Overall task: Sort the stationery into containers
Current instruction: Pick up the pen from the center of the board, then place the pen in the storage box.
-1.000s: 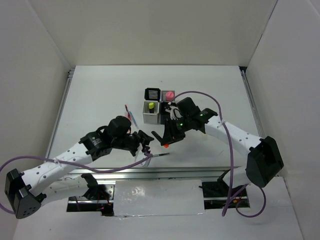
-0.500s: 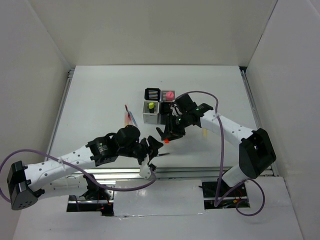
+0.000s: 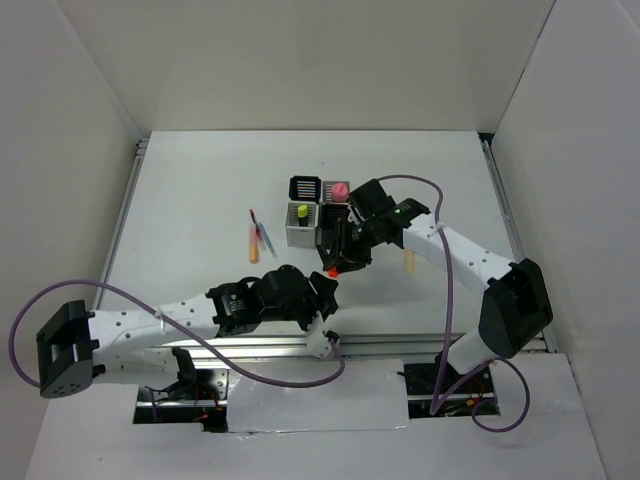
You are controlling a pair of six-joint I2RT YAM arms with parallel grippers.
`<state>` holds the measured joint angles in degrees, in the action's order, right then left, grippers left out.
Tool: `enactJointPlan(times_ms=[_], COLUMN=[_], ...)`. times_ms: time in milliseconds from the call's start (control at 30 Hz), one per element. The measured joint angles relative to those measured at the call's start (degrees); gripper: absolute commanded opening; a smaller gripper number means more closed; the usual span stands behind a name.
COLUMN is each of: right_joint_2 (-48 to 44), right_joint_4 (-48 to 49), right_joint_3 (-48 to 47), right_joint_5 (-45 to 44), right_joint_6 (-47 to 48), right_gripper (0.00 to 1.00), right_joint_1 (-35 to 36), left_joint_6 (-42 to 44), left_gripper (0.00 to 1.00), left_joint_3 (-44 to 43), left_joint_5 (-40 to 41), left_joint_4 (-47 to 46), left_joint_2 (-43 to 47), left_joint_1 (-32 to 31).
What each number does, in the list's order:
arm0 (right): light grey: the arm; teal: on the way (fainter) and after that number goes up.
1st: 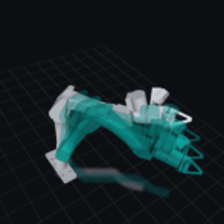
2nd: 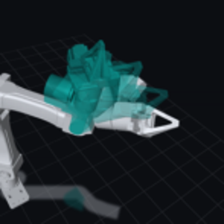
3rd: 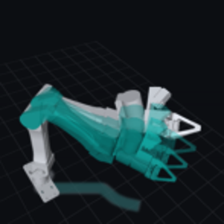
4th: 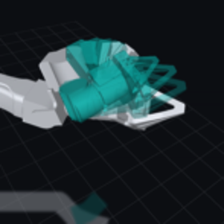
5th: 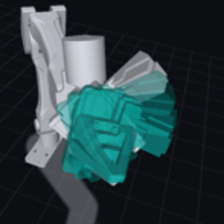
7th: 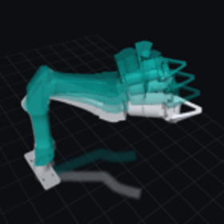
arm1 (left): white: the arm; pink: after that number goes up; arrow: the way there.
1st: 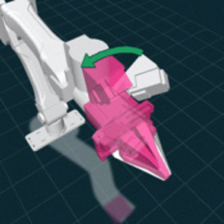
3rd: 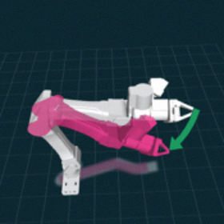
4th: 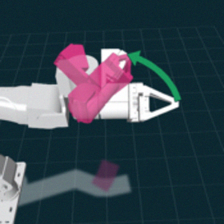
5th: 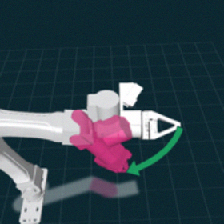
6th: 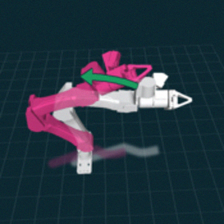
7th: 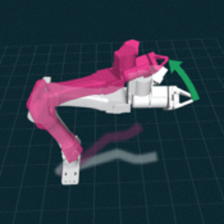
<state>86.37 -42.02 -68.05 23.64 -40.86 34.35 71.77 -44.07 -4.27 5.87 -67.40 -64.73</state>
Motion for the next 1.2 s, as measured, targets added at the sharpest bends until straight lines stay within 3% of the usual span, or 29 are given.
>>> enactJointPlan(times_ms=[467,767,933,1133,1200], right_joint_2=[0.00,0.00,0.00,0.00,-0.07], right_joint_4=[-1.31,-1.31,-1.27,-0.83,-0.55], right_joint_3=[-1.97,-2.01,-2.01,-1.99,-1.97], right_joint_5=[-1.70,-2.43,-3.45,-4.76,-4.83], right_joint_6=[-1.77,-1.95,-1.97,-2.23,-2.45], right_gripper=[0.00,0.00,0.00,0.00,0.00], right_joint_1=[0.00,0.00,-0.09,-0.39,-0.50], left_joint_6=[-0.07,0.00,-0.04,-0.26,-0.44], left_gripper=[0.56,0.42,0.40,0.50,0.49], left_joint_3=[0.37,0.15,-0.96,-1.88,-1.88], left_joint_5=[13.46,17.53,19.56,22.05,22.62], left_joint_4=[-10.69,-12.72,-13.55,-14.40,-14.40], left_joint_2=[-5.70,-9.07,-11.08,-13.14,-13.27], left_joint_1=[-1.44,-1.51,-1.75,-1.97,-2.01])
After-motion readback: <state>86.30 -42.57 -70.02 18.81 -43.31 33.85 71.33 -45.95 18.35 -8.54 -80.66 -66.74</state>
